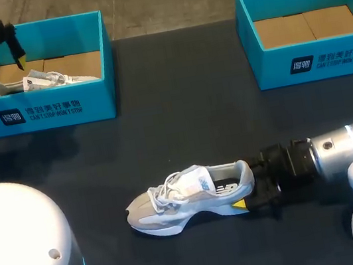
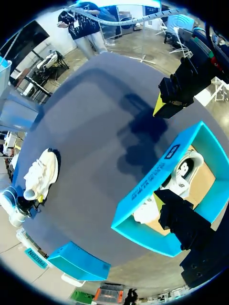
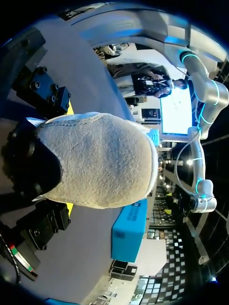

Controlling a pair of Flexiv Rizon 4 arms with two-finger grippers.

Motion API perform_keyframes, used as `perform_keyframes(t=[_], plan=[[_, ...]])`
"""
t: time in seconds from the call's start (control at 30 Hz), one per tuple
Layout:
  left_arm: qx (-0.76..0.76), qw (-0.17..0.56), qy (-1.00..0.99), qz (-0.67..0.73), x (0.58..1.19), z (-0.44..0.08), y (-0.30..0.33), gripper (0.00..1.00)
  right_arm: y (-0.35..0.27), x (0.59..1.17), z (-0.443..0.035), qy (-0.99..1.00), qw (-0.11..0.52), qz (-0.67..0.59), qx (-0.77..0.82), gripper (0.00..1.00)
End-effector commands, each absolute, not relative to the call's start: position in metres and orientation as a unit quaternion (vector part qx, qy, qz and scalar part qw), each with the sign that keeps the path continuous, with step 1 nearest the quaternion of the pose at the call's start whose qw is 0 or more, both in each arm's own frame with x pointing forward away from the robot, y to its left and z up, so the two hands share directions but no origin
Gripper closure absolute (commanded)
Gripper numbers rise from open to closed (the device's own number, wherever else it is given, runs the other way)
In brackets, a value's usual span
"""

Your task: Take the shoe out of the shoebox, open the shoe tongue, remove and reinsert the insole, then place the shoe into the shoebox

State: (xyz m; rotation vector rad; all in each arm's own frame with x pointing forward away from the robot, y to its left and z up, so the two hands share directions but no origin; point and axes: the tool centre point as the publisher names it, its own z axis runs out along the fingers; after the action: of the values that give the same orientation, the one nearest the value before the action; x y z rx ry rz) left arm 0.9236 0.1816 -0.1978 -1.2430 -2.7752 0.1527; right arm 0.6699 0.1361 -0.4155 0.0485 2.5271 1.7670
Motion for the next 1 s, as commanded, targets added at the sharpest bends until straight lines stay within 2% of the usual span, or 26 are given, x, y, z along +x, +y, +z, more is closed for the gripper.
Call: perform_keyframes(t=[0.03, 0.3, 0.37, 0.47, 0.5, 0.63, 0.7, 1.0], plan=[[-0.409, 0.051, -0.91, 0.051, 0.927, -0.198, 0.183, 0.0, 0.138, 0.67, -0.416, 0.82, 0.029, 0.571, 0.016, 1.0], [-0.409, 0.051, -0.91, 0.051, 0.927, -0.198, 0.183, 0.0, 0.138, 0.67, -0.416, 0.82, 0.029, 0.571, 0.016, 1.0], [-0.405, 0.047, -0.911, 0.059, 0.983, -0.177, 0.211, 0.0, 0.138, 0.67, -0.416, 0.82, 0.029, 0.571, 0.016, 1.0], [-0.289, 0.028, -0.952, 0.095, 1.059, -0.13, 0.256, 0.0, 0.138, 0.67, -0.416, 0.82, 0.029, 0.571, 0.016, 1.0], [-0.247, 0.045, -0.963, 0.098, 1.07, -0.114, 0.261, 0.0, 0.138, 0.67, -0.416, 0.82, 0.029, 0.571, 0.016, 1.0], [-0.05, 0.099, -0.992, 0.061, 1.051, -0.114, 0.244, 0.0, 0.138, 0.67, -0.416, 0.82, 0.029, 0.571, 0.016, 1.0], [0.007, 0.099, -0.994, 0.044, 1.045, -0.117, 0.238, 0.0, 0.138, 0.67, -0.416, 0.82, 0.029, 0.571, 0.016, 1.0], [0.039, 0.101, -0.994, 0.031, 1.035, -0.121, 0.23, 0.0, 0.138, 0.67, -0.416, 0.82, 0.029, 0.571, 0.016, 1.0]])
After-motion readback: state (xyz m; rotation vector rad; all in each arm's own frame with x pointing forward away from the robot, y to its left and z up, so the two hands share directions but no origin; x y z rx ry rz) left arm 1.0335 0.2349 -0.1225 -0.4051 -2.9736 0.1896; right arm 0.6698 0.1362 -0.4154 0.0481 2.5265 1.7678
